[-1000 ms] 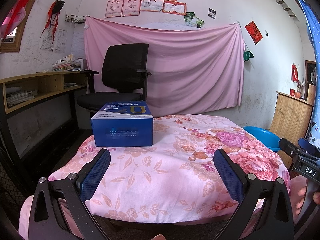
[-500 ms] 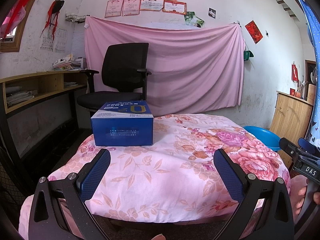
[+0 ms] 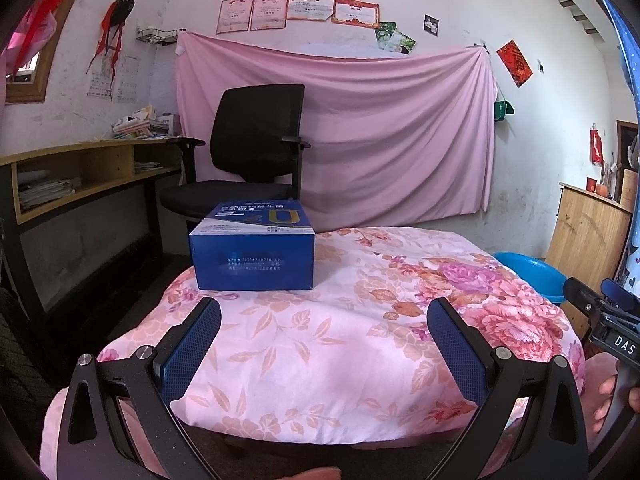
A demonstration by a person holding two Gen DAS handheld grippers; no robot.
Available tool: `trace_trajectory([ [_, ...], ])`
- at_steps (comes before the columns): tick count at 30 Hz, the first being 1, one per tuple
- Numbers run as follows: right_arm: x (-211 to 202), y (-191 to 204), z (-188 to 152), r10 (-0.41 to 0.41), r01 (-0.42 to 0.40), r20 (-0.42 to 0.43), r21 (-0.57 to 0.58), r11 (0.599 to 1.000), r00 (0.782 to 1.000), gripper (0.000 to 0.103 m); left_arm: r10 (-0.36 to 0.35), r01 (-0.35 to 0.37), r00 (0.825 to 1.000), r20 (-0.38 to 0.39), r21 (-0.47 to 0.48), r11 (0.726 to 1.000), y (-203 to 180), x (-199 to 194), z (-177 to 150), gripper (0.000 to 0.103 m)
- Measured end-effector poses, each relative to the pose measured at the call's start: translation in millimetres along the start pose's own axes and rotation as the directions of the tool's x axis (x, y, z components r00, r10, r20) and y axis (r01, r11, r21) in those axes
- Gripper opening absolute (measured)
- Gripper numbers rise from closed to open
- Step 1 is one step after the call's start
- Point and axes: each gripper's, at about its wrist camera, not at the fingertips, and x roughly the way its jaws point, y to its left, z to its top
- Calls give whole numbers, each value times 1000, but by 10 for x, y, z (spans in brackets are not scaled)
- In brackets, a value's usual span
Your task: Collect trash
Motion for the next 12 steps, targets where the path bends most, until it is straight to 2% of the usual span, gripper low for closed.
trace_trajectory([
  [12, -3, -9, 9, 0, 0, 0, 1, 1000, 1000, 103, -2, 2, 1000, 3, 11, 1000, -7, 6, -30, 101],
])
